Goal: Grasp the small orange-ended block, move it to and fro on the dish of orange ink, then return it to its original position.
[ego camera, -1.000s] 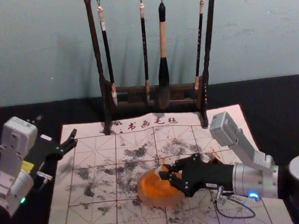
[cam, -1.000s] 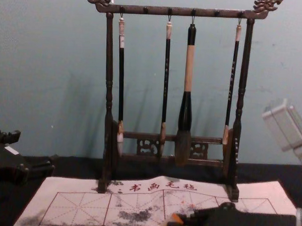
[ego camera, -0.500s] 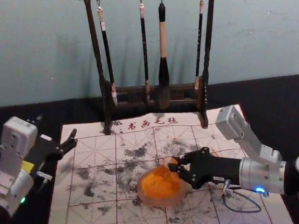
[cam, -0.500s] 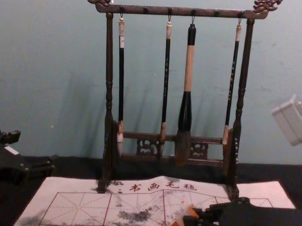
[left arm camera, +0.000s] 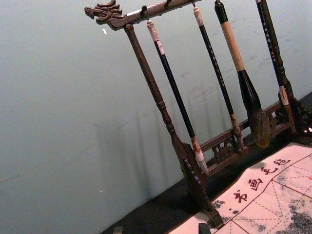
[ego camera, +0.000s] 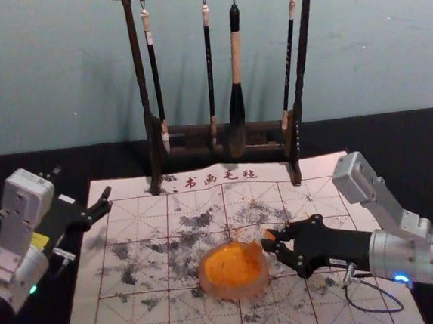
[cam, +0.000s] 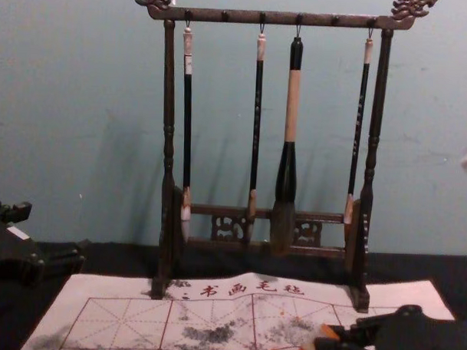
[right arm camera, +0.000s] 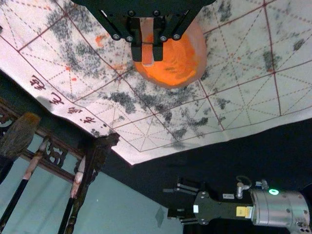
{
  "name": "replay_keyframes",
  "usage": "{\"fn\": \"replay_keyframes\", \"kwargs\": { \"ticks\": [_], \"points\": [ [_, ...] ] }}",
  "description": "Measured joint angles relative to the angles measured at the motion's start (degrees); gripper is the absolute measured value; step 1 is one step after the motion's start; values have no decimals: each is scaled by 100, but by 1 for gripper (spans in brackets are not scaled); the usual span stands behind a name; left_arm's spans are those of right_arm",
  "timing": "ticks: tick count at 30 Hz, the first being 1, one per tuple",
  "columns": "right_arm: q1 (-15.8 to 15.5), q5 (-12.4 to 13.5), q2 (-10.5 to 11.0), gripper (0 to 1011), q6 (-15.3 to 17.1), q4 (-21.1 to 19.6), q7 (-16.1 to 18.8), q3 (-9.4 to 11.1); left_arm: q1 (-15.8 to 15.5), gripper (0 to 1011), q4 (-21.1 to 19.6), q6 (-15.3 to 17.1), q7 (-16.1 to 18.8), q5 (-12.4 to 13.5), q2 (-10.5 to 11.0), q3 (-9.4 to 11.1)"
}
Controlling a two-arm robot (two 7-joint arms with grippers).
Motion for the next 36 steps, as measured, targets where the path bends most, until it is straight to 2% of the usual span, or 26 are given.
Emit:
{"fn": "replay_keyframes", "kwargs": {
  "ticks": [6, 13, 24, 36],
  "points": [
    [-37, -23, 153, 109, 193, -207, 32, -42, 0, 1001, 0, 0, 0, 0, 0, 0],
    [28, -71, 177, 109, 336, -250, 89, -151, 0, 1001, 0, 0, 0, 0, 0, 0],
    [229, -177, 100, 109, 536, -170, 130, -327, 0, 1001, 0, 0, 0, 0, 0, 0],
    [438, -241, -107, 109, 675, 61, 128, -462, 0, 1001, 0, 0, 0, 0, 0, 0]
  ]
}}
